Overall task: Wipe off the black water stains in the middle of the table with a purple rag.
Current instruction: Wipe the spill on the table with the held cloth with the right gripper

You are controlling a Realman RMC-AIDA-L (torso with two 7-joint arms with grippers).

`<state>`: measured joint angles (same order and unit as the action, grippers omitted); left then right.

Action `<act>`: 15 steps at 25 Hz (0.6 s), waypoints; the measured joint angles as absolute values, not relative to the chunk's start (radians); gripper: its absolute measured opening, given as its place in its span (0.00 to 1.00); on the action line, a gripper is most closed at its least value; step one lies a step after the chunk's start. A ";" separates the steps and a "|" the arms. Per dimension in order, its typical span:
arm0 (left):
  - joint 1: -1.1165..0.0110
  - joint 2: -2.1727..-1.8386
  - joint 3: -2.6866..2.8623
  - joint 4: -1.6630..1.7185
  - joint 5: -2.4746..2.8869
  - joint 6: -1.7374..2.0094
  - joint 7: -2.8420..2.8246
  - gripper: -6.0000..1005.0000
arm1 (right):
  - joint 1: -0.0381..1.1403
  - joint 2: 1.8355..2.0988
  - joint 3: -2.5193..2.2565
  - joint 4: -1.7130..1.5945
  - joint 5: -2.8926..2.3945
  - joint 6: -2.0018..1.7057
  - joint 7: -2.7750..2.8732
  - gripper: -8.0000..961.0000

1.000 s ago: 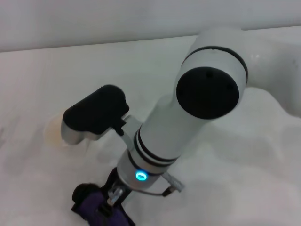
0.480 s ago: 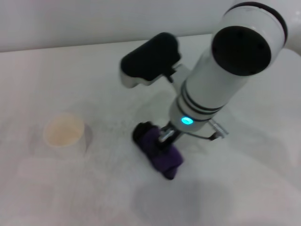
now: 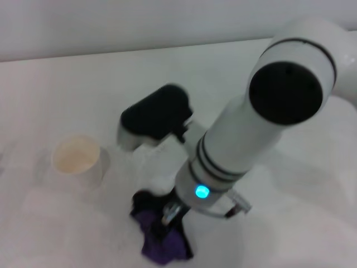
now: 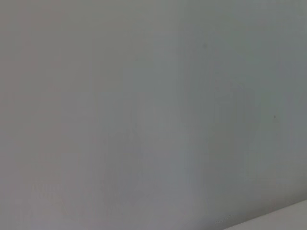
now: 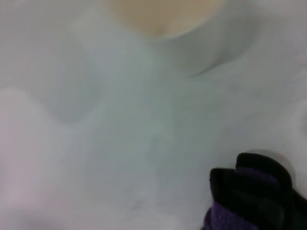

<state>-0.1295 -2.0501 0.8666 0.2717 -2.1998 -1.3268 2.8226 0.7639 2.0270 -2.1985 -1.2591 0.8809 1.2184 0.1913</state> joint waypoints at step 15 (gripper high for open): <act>-0.144 -2.050 0.867 0.270 -2.200 -1.321 2.823 0.87 | 0.728 2.020 -2.174 -1.265 0.896 1.162 0.128 0.10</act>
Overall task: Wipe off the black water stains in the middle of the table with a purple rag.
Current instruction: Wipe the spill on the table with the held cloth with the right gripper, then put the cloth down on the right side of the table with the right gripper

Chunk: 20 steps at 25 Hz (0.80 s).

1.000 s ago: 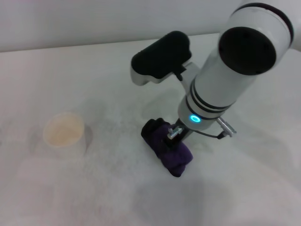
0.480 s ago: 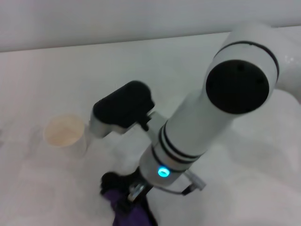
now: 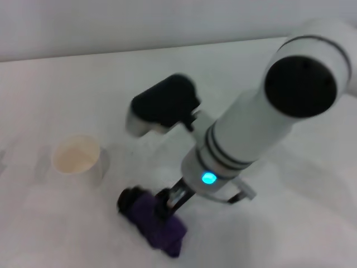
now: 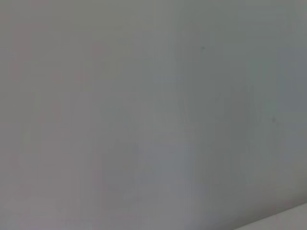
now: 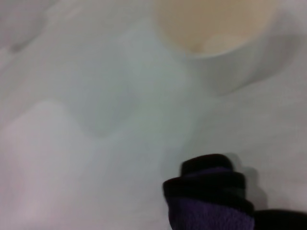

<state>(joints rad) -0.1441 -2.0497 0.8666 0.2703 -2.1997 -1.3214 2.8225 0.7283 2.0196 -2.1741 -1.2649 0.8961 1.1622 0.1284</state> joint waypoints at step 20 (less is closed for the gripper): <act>-0.156 -2.068 0.847 0.278 -2.204 -1.290 2.822 0.87 | 0.496 2.007 -1.441 -1.269 0.485 1.420 -0.175 0.10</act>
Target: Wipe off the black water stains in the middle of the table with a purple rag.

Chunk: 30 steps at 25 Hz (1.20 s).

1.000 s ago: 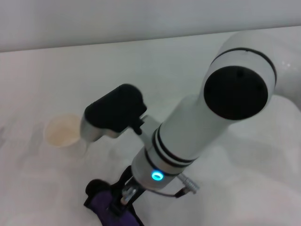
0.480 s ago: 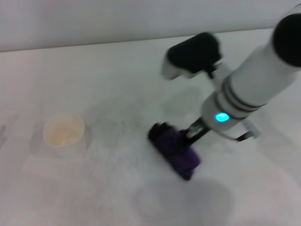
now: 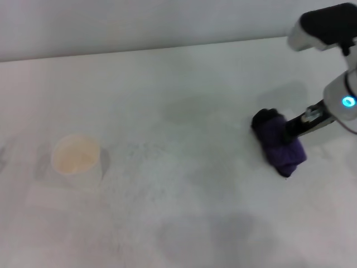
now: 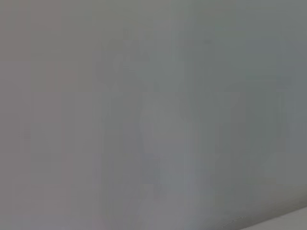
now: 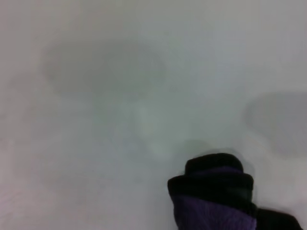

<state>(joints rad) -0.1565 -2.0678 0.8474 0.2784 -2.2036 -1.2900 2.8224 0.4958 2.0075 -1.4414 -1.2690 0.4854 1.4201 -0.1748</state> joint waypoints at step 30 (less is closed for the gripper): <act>-0.211 -2.075 0.841 0.265 -2.229 -1.285 2.821 0.87 | 0.493 2.007 -0.954 -1.195 0.540 1.363 -0.495 0.42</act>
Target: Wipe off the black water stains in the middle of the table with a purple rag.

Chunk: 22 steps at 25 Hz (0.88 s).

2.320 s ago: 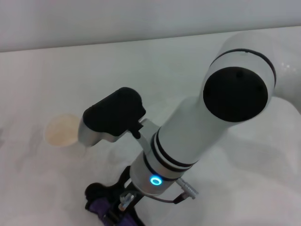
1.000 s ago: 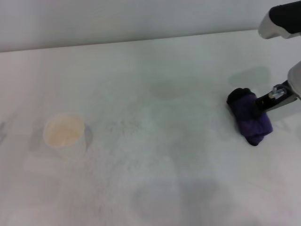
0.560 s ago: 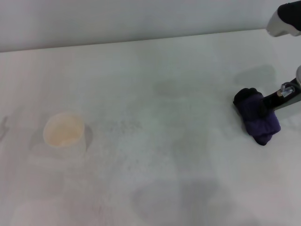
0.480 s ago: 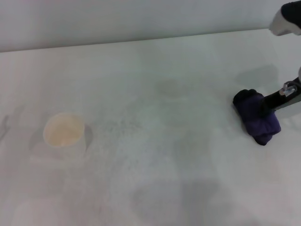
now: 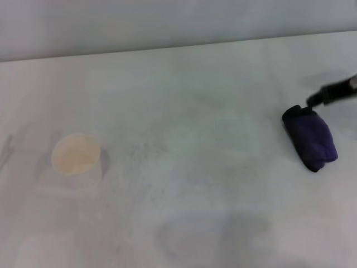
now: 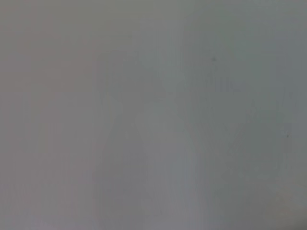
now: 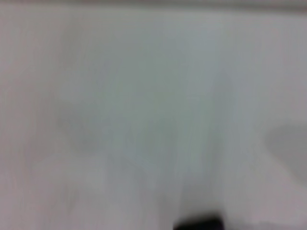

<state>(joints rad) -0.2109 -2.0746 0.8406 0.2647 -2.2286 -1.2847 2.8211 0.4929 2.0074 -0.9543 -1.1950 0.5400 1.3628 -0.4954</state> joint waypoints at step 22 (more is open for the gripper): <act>-0.341 -2.085 0.841 0.093 -2.357 -1.220 2.821 0.87 | 0.357 2.004 -0.287 -0.382 1.613 0.979 -2.156 0.42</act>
<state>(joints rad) -0.3413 -2.0846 0.8406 0.0934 -2.3575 -1.2200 2.8212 0.3572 2.0036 -0.2871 -0.3816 1.6135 0.9791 -2.1563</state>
